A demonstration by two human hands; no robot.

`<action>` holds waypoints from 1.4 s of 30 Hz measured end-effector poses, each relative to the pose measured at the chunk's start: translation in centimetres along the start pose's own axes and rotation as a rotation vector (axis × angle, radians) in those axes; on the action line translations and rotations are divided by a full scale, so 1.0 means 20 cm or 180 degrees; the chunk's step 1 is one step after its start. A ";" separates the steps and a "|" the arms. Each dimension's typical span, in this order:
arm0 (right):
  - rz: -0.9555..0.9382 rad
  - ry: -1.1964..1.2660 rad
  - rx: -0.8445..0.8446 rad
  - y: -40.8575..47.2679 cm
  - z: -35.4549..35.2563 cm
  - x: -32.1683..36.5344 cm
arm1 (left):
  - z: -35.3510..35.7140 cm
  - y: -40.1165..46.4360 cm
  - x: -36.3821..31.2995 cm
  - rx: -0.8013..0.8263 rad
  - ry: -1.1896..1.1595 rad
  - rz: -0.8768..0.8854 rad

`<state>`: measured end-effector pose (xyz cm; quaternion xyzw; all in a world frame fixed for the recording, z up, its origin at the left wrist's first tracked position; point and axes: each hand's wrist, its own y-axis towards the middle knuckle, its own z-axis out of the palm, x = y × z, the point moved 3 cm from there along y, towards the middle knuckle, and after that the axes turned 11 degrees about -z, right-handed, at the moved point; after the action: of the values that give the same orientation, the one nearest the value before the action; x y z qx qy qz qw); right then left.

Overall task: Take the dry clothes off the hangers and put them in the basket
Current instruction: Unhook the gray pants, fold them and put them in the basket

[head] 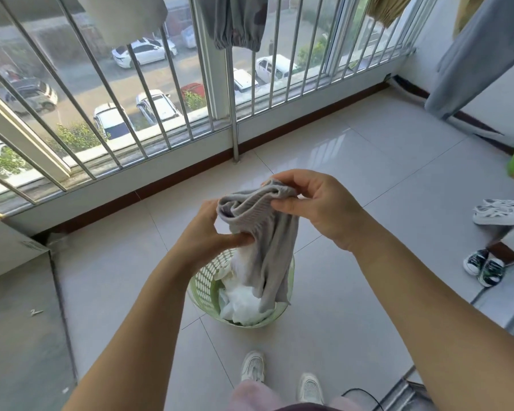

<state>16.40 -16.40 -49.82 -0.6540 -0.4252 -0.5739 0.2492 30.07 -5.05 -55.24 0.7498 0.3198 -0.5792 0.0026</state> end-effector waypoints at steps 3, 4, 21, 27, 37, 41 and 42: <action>-0.0108 0.0066 -0.0023 0.04 -0.02 0.04 | -0.04 0.02 -0.04 0.0117 -0.0473 0.0152; -0.0139 0.0089 -0.0039 0.06 -0.03 0.05 | -0.07 0.02 -0.06 0.0140 -0.0616 0.0213; 0.0050 -0.0975 0.0202 0.30 -0.04 -0.22 | -0.22 0.27 0.00 -0.0309 0.0514 0.0225; -0.0019 -0.0973 0.0521 0.46 0.00 -0.40 | -0.25 0.41 0.10 -0.0686 0.0578 0.0140; 0.0145 -0.0645 0.1074 0.36 -0.02 -0.62 | -0.08 0.38 0.30 -0.1060 0.0877 -0.0128; 0.0438 -0.0605 0.1345 0.20 0.00 -0.82 | 0.10 0.33 0.53 -0.1054 0.0813 -0.0504; 0.0538 -0.0592 0.1436 0.16 0.01 -0.89 | 0.14 0.33 0.59 -0.1040 0.0831 -0.0598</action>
<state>19.54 -22.59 -66.50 -0.6651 -0.5074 -0.3791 0.3956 32.25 -5.75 -68.90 0.7750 0.4754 -0.4154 0.0287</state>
